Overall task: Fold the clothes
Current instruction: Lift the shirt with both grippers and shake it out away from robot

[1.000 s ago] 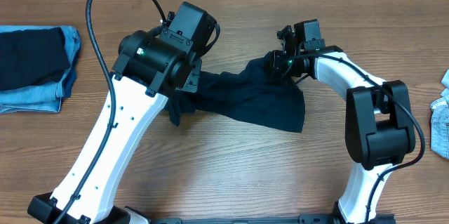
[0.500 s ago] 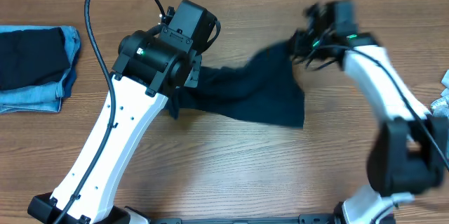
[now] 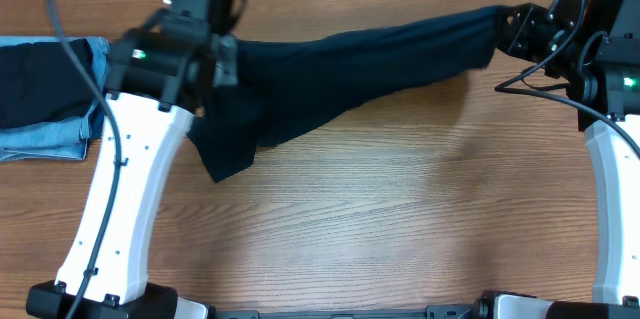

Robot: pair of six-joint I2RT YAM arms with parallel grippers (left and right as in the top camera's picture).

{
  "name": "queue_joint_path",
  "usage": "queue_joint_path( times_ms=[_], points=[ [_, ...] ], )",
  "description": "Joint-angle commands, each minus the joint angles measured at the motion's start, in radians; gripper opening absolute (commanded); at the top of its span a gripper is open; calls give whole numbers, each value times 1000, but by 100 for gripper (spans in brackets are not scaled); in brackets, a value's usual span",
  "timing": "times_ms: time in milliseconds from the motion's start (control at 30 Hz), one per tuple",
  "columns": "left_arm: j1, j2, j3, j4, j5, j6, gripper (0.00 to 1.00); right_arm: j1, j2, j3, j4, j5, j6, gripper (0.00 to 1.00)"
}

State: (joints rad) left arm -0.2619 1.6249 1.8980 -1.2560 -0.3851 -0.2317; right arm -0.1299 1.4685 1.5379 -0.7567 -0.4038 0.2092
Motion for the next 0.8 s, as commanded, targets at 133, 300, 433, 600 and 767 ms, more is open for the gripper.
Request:
queue_joint_path(
  times_ms=[133, 300, 433, 600, 767],
  points=[
    [140, -21, 2, 224, 306, 28, 6, -10, -2, 8, 34, 64, 0, 4],
    [165, -9, 2, 370, 383, 53, 5, -10, 5, 8, 119, 60, 0, 4],
    [164, 31, 2, 495, 427, 85, 4, -10, 38, 8, 232, 63, 1, 4],
    [168, 100, 5, 718, 460, 86, 5, -10, 114, 8, 417, 64, 50, 4],
    [196, 200, 128, 867, 514, 53, 6, -10, 184, 8, 612, 77, 82, 4]
  ],
)
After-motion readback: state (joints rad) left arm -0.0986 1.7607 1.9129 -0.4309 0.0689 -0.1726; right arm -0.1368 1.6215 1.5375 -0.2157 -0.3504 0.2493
